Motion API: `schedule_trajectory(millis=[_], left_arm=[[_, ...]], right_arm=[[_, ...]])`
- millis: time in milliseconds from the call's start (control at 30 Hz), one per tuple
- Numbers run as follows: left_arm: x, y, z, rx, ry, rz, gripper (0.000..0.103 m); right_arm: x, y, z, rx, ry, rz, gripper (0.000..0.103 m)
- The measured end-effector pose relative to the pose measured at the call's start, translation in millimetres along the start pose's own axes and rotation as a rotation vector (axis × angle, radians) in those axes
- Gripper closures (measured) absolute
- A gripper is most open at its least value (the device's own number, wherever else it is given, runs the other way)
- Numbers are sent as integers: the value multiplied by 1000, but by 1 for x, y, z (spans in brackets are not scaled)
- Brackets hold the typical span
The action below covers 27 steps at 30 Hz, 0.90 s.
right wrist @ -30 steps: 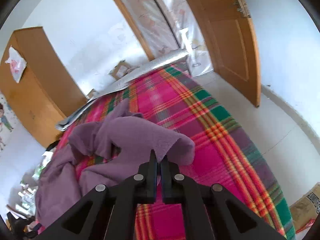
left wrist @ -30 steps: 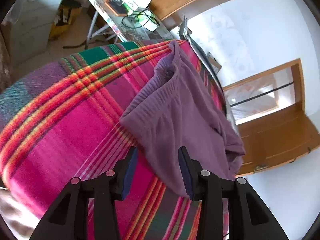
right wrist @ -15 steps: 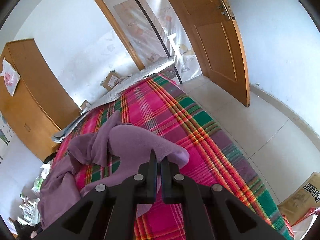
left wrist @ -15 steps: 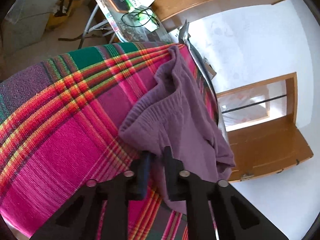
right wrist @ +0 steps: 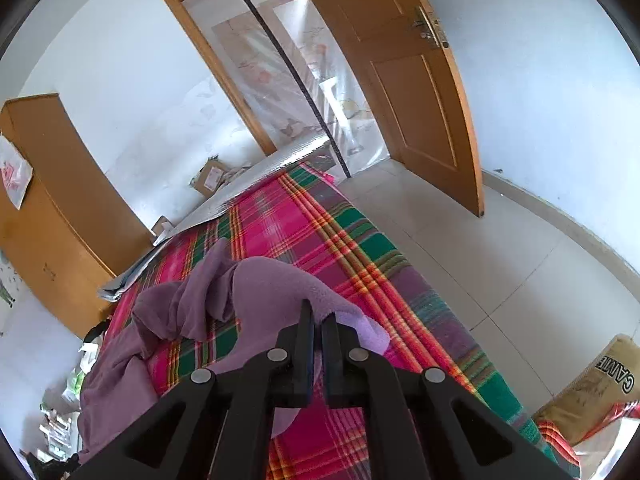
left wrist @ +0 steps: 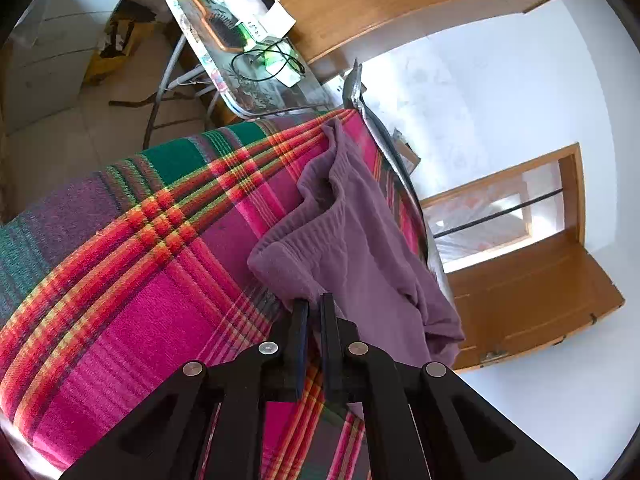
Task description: Fold clothes
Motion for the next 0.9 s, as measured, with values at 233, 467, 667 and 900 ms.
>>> schedule_trajectory(millis=[233,467,667,900], left_arm=[[-9,11,5,13,-16,36,100],[-30,26,7,52,-13,98,101],[-15,-1,3,74,16,-7,100],[-3,-21,-1,56,60,-82,80]], right_arm=[[-11,6,11,12,-30,29,100],[-15,11,18,17,-44,30,100],[-5,-5,18,-3,-69,-33,99],[-38,-16,13,-172,-199,-32,77]])
Point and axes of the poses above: each gripper's, at about its wrist camera, not at the fingertips, and x roughly the way its jaws point, z to its right, y to its top, the point moved 10 cm from there along x, roughly the way its jaws point, and after that the axes turned 11 degrees about -x, right-handed, at the moved point
